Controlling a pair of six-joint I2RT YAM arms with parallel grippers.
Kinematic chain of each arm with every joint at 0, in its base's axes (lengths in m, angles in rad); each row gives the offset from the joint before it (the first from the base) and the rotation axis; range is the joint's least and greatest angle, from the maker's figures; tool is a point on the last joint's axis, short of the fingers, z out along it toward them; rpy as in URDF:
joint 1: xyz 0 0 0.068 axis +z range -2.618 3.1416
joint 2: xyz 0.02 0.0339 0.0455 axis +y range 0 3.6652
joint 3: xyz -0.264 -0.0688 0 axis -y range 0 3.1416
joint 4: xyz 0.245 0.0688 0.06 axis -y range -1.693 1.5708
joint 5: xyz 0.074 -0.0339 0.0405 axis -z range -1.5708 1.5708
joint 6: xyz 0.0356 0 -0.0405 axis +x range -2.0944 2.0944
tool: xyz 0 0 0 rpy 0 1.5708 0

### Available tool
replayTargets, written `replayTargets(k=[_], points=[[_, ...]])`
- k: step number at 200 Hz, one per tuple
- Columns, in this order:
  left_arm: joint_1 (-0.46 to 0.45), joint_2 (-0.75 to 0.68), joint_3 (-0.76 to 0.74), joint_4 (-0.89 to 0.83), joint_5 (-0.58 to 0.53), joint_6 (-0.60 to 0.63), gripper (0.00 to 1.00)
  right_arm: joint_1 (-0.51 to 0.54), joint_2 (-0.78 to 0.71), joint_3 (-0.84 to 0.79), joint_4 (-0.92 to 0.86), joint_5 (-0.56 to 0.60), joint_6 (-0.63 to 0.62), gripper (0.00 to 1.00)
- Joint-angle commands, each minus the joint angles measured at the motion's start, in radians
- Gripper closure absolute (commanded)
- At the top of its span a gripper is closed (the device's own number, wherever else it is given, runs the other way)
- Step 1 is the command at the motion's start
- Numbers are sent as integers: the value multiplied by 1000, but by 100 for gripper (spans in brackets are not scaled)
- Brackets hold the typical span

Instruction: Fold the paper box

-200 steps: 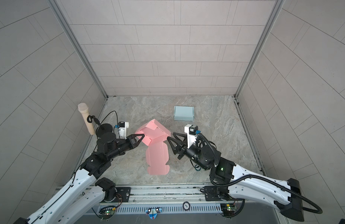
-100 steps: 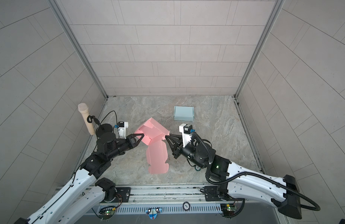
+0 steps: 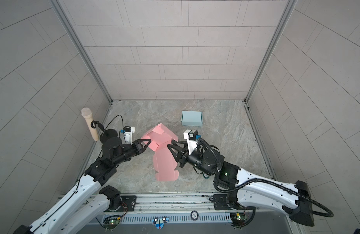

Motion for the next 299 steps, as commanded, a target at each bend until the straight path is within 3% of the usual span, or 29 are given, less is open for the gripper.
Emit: replayTargets(k=[1, 67, 113, 179, 235, 299], points=[[-1, -3, 38, 12, 6, 18, 92, 5, -5, 10, 5, 27, 6, 65], [0, -9, 29, 26, 13, 16, 92, 4, 47, 45, -29, 150, 18, 75], [-1, -11, 22, 12, 4, 29, 92, 6, 138, 92, -15, 97, 29, 66], [-1, -26, 13, -11, -19, 49, 92, 6, 211, 171, -182, 174, 48, 58], [10, -26, 5, 0, -1, 45, 92, 6, 58, 103, -152, 126, 8, 58], [100, -18, 15, -21, 92, 75, 92, 6, -152, 81, -285, 64, -79, 58]])
